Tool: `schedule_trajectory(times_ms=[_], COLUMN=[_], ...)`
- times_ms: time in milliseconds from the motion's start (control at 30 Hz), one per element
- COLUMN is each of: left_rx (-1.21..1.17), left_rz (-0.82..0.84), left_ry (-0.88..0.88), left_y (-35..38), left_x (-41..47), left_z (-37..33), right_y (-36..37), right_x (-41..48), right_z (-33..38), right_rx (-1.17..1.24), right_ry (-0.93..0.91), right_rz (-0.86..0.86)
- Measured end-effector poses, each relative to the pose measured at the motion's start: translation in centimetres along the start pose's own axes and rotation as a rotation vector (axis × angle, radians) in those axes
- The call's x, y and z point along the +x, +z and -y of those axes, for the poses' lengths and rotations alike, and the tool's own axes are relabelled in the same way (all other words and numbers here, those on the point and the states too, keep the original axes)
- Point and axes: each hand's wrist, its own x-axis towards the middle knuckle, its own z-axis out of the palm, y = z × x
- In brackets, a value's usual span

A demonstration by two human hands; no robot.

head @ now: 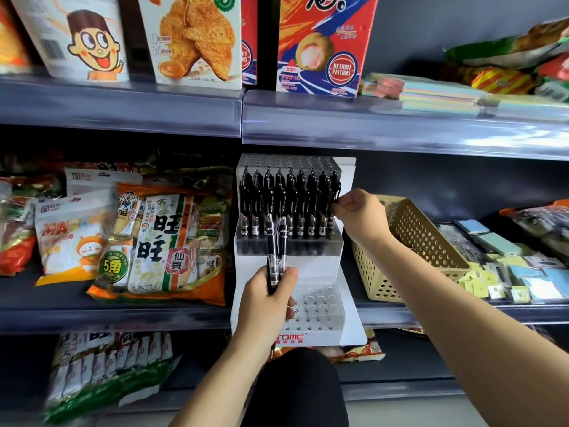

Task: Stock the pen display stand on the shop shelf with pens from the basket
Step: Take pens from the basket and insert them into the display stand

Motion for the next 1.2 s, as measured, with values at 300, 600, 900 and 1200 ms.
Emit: schedule_trajectory(times_ms=[300, 600, 900, 1200], left_rx=[-0.041, -0.05, -0.035, -0.073], left_rz=[0.025, 0.066, 0.087, 0.084], left_ry=[-0.004, -0.016, -0.016, -0.032], left_y=[0.3, 1.6, 2.0, 1.9], left_x=[-0.3, -0.7, -1.1, -1.2], left_z=[-0.5, -0.8, -0.7, -0.3], right_y=[-0.1, 0.0, -0.1, -0.6], right_x=[-0.9, -8.1, -9.6, -9.2], right_z=[-0.9, 0.1, 0.2, 0.1], right_rx=[-0.014, 0.34, 0.445, 0.666], right_ry=[0.032, 0.073, 0.142, 0.26], right_rz=[-0.014, 0.212, 0.366, 0.358])
